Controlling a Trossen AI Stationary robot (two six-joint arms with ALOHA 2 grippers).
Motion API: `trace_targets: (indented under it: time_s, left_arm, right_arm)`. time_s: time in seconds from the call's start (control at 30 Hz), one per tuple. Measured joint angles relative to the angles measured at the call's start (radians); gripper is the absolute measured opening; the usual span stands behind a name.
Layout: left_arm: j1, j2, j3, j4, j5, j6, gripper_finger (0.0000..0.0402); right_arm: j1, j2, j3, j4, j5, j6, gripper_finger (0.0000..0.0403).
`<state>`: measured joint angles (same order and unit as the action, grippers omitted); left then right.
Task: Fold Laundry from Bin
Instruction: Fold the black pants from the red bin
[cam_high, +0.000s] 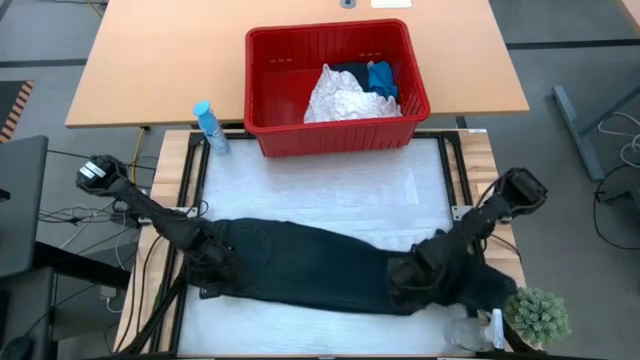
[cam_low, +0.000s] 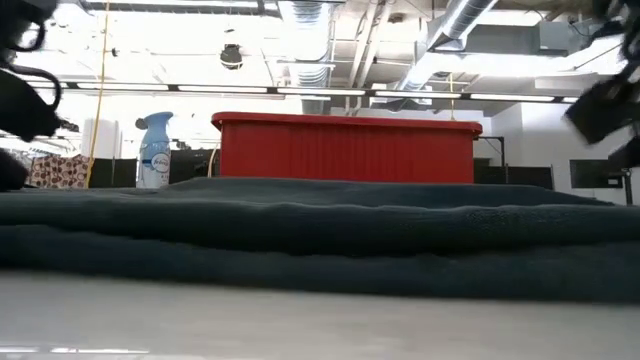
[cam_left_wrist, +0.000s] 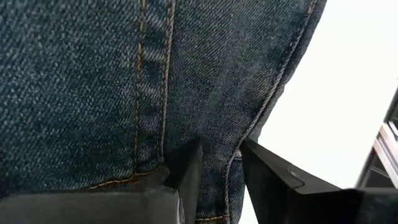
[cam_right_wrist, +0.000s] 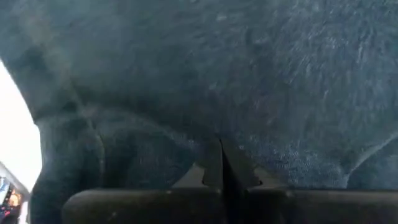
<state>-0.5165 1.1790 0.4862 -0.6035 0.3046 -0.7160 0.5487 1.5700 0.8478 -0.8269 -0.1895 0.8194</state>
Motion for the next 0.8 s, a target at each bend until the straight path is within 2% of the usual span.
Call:
trace_targets:
  time_s: [0.23,0.37,0.47,0.57,0.63,0.7,0.8]
  left_arm:
    - [0.170,-0.001,0.002,-0.052,-0.029,0.151,0.0110]
    - [0.282,-0.001,0.002,-0.057,-0.056,0.204,0.0110]
    - [0.351,-0.002,0.002,-0.061,-0.056,0.221,0.0110]
    - [0.385,-0.003,0.002,-0.069,-0.052,0.227,0.0110]
    - [0.388,-0.003,0.002,-0.077,-0.043,0.242,0.0110]
    - [0.389,-0.002,0.002,-0.095,-0.013,0.280,0.0110]
    - [0.374,-0.002,0.002,-0.159,0.035,0.336,0.0110]
  right_arm:
    - [-0.187,-0.003,-0.072,-0.021,0.006,-0.116,0.0018]
    - [-0.298,-0.003,-0.072,-0.021,0.092,-0.157,0.0018]
    - [-0.368,-0.003,-0.071,-0.035,0.106,-0.159,0.0019]
    - [-0.396,-0.006,-0.048,-0.063,0.123,-0.173,0.0024]
    - [-0.394,-0.019,-0.018,-0.089,0.190,-0.188,0.0027]
    - [-0.384,-0.058,0.025,-0.142,0.252,-0.193,0.0028]
    - [-0.368,-0.131,0.074,-0.240,0.279,-0.170,0.0027]
